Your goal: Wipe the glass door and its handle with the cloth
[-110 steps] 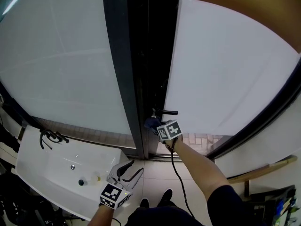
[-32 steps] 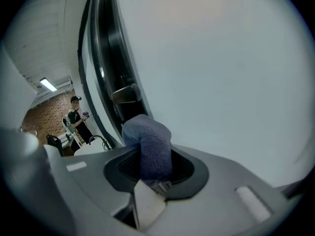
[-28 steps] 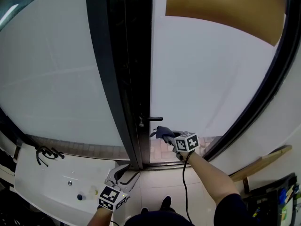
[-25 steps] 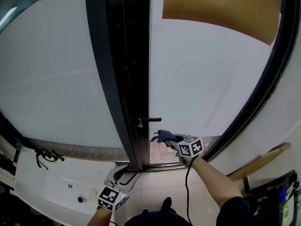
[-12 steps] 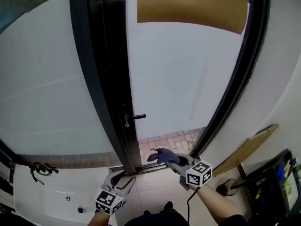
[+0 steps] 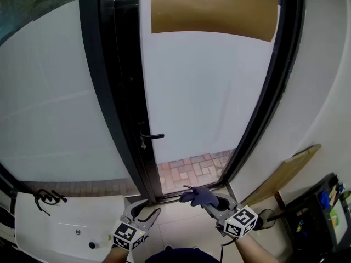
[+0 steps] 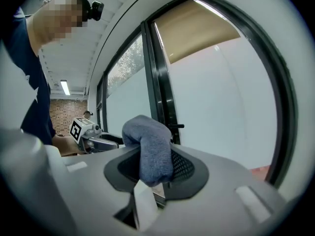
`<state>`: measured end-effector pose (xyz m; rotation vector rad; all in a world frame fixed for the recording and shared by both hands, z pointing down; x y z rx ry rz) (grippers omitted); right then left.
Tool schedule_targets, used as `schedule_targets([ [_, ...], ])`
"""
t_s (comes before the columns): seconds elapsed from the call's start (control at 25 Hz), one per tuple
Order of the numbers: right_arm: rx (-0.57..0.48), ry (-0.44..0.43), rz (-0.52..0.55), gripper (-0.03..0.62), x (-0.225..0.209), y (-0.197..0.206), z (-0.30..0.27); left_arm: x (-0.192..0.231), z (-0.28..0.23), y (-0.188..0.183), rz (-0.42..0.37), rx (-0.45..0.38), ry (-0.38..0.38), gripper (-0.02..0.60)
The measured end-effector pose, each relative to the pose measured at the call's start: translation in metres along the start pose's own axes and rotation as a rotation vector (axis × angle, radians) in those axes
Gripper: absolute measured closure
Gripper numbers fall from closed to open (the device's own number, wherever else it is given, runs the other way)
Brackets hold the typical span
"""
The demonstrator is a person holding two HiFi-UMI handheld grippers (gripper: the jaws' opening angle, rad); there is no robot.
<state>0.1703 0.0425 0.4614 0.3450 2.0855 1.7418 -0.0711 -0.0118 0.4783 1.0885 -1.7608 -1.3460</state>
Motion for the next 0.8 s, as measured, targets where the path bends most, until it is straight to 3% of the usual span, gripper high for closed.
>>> schedule_targets([
  [0.16,-0.001,0.014,0.006,0.482,-0.004,-0.002,0.018,-0.014,0.001,-0.006,-0.030,-0.010,-0.045,0.351],
  [0.36,-0.016,0.014,-0.003,0.482,-0.007,-0.005,0.027,-0.030,0.003,-0.015,-0.061,-0.029,-0.031,0.350],
  [0.48,-0.011,0.014,-0.002,0.482,-0.010,-0.004,0.030,-0.039,0.001,-0.017,-0.069,-0.020,0.000,0.416],
  [0.6,-0.004,0.017,-0.011,0.482,-0.014,-0.001,0.035,-0.046,0.000,-0.020,-0.077,-0.027,0.008,0.432],
  [0.8,0.006,0.027,-0.036,0.482,-0.019,0.005,0.040,-0.046,0.002,-0.019,-0.078,-0.038,-0.029,0.529],
])
Point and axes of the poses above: the fingertips, and each gripper's own axes: z backward along the fingers, x to its left, y out of its underside, the point moved 5 cm from there along z, backward along the fingers, and after that the axes turned 4 degrees about y, right-handed, at the moved point
